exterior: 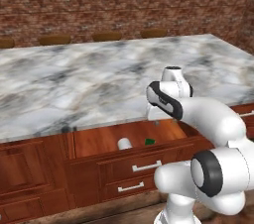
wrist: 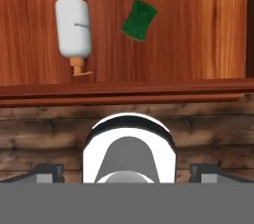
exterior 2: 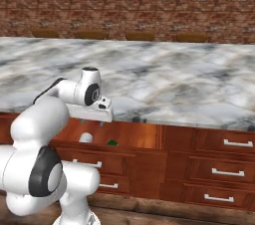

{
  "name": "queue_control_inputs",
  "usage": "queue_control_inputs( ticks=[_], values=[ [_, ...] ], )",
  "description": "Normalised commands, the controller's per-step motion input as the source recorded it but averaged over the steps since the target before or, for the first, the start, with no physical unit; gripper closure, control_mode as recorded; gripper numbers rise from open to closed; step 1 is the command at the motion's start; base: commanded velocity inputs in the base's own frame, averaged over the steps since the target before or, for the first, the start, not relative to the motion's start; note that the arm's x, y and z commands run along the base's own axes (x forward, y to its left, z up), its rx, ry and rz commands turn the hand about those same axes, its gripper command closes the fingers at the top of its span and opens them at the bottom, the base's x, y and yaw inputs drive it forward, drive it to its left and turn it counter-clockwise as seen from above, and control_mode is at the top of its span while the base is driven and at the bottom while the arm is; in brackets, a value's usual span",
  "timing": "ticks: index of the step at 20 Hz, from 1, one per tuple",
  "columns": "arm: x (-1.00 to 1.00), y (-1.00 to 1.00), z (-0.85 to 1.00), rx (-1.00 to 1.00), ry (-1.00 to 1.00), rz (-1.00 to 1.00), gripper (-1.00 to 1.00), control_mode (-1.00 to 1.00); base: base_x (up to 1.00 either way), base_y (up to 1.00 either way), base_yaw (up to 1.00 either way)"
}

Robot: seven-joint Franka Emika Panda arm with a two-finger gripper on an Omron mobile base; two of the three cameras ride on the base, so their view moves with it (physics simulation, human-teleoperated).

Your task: Restock the sink supplies by placing the sponge and soap dispenser on the counter and next to the sink. Make sure the soap dispenser is upright.

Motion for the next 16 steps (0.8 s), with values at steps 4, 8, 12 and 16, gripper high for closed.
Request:
queue_control_inputs(
  ticks=[4, 8, 12, 16],
  values=[
    [0.06, 0.00, -0.69, 0.00, 0.12, 0.00, -1.00, -1.00, 0.00, 0.00, 0.00],
    [0.22, 0.00, -0.82, 0.00, 0.14, 0.00, -1.00, -1.00, 0.00, 0.00, 0.00],
    [0.15, 0.00, -0.74, 0.00, 0.06, 0.00, -1.00, -1.00, 0.00, 0.00, 0.00],
    [0.00, 0.00, -0.44, -0.01, 0.00, 0.00, -1.00, -1.00, 0.00, 0.00, 0.00]
  ],
)
